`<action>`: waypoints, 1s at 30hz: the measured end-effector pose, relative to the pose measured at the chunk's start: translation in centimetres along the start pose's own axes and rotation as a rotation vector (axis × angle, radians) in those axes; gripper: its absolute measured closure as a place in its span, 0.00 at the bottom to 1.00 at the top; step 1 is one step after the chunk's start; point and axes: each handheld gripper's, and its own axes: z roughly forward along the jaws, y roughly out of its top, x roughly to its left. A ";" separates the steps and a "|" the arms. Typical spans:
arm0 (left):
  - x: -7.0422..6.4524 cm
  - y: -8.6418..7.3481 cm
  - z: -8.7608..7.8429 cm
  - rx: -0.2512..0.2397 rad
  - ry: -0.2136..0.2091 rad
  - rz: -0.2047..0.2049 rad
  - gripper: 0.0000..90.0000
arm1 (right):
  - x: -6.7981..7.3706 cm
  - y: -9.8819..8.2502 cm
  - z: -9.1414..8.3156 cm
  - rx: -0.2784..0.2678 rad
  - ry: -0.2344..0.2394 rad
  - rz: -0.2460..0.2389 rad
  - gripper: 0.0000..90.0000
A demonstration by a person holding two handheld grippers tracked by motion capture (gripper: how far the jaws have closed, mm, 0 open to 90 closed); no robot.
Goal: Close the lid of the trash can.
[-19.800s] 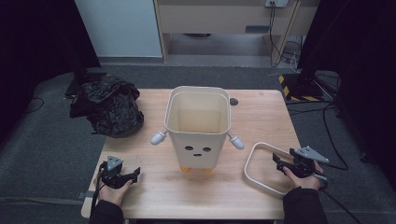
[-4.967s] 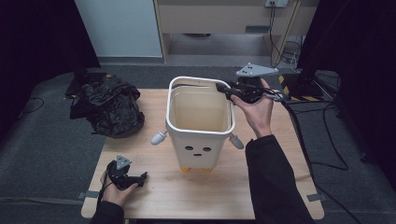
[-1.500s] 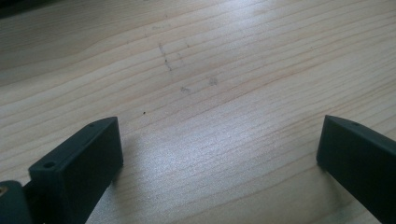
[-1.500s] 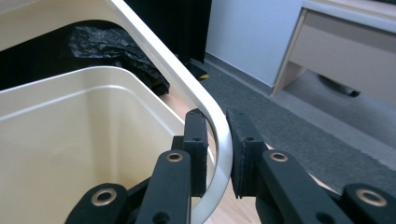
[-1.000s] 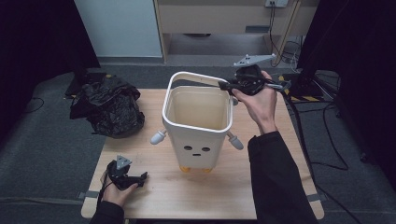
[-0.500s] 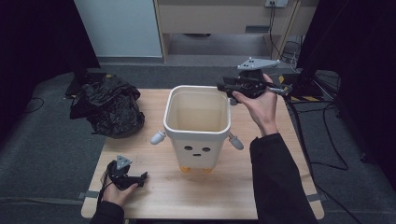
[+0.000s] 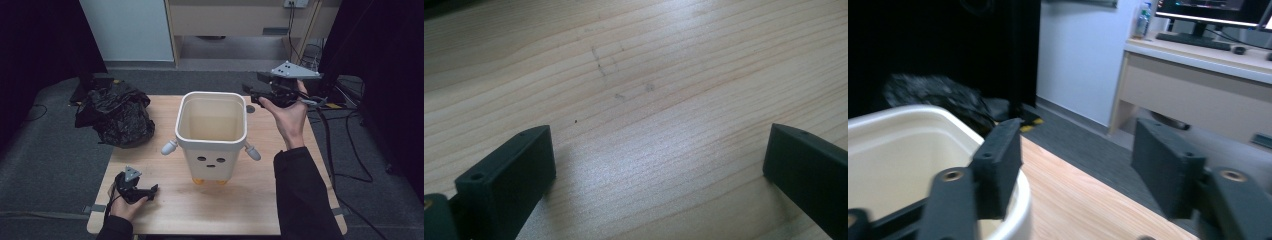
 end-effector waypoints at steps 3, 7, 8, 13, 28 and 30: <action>0.0 0.0 0.0 0.000 0.000 0.000 0.00 | -0.2 -0.4 -0.6 -0.042 -0.010 0.019 0.34; 0.0 0.0 0.0 0.000 0.000 0.000 0.00 | -0.4 -1.1 -1.2 -0.024 -0.048 -0.005 0.30; 0.0 0.0 0.0 0.000 0.000 0.000 0.00 | -0.5 -1.2 -1.3 -0.041 -0.039 0.012 0.30; 0.0 0.0 0.0 0.000 0.001 0.000 0.00 | -0.9 -2.4 -2.2 -0.041 -0.065 0.013 0.27; -0.1 0.0 0.0 0.001 0.002 0.001 0.00 | -1.8 -6.8 -4.5 -0.006 -0.092 0.015 0.20; -0.1 0.0 0.0 0.001 0.002 0.001 0.00 | -1.8 -7.3 -4.8 -0.009 -0.095 0.013 0.19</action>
